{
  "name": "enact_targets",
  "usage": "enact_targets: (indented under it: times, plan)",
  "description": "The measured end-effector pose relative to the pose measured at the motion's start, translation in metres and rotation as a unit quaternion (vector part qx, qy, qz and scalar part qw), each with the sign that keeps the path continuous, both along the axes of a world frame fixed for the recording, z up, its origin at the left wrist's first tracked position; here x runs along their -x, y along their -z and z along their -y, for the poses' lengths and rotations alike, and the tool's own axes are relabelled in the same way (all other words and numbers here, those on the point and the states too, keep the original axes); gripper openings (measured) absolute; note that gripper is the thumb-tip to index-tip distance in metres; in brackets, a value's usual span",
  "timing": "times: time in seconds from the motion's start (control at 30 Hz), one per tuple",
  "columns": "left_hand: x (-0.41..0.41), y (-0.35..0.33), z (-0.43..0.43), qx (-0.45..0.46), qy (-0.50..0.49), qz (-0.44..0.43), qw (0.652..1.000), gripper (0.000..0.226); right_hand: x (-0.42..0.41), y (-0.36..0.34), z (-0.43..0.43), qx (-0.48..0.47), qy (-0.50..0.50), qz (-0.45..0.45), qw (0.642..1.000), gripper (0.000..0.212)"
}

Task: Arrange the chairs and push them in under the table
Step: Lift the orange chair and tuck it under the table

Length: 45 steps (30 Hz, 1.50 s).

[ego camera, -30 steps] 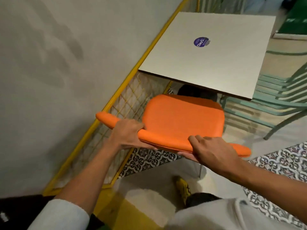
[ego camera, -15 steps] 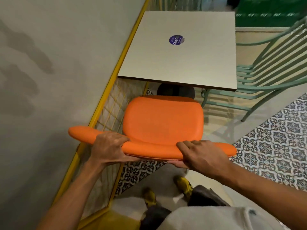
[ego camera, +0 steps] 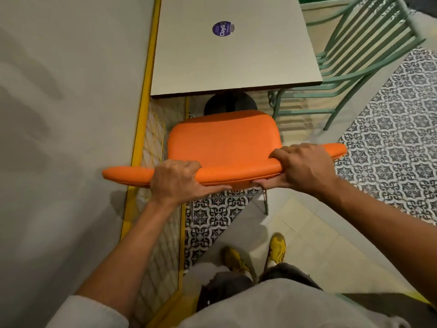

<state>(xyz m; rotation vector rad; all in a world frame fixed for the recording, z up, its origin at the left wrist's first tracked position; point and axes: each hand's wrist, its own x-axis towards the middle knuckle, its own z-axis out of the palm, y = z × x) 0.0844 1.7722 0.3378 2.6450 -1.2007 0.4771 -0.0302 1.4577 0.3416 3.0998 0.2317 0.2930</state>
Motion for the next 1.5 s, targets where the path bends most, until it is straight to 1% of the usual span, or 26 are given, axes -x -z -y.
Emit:
enact_targets:
  times: [0.27,0.47,0.6,0.73,0.93,1.03,1.2,1.4,1.5]
  plan:
    - [-0.04,0.004,-0.009,0.001,0.015,0.038,0.999,0.082,-0.03,0.007,-0.013,0.003,0.019,0.031,0.999,0.097]
    - [-0.058,0.008,0.001,-0.005,-0.003,0.035,0.999,0.081,-0.048,0.01,-0.003,0.025,0.025,0.041,0.999,0.096]
    - [-0.066,0.007,0.005,-0.009,-0.012,0.03,0.999,0.081,-0.057,0.006,0.001,0.012,0.024,0.048,0.998,0.096]
    - [-0.063,0.002,0.008,-0.026,-0.031,0.022,0.999,0.084,-0.057,0.002,0.0,-0.003,0.026,0.032,0.999,0.093]
    - [-0.059,0.001,0.003,-0.054,-0.023,0.003,0.998,0.083,-0.046,0.003,-0.001,-0.043,0.022,0.012,0.999,0.089]
    - [-0.066,0.003,0.0,-0.064,-0.004,0.014,0.998,0.084,-0.046,0.004,-0.003,-0.042,0.035,0.02,0.998,0.09]
    - [-0.072,0.002,0.0,-0.043,0.027,0.03,0.998,0.079,-0.049,0.005,-0.006,-0.022,0.049,0.023,0.998,0.097]
    - [-0.063,0.006,-0.003,-0.032,0.023,0.023,0.999,0.08,-0.038,0.011,-0.01,-0.042,0.046,0.062,0.996,0.094]
    - [-0.072,0.003,0.0,-0.026,0.035,0.023,0.999,0.078,-0.044,0.01,-0.008,-0.038,0.046,0.067,0.996,0.095]
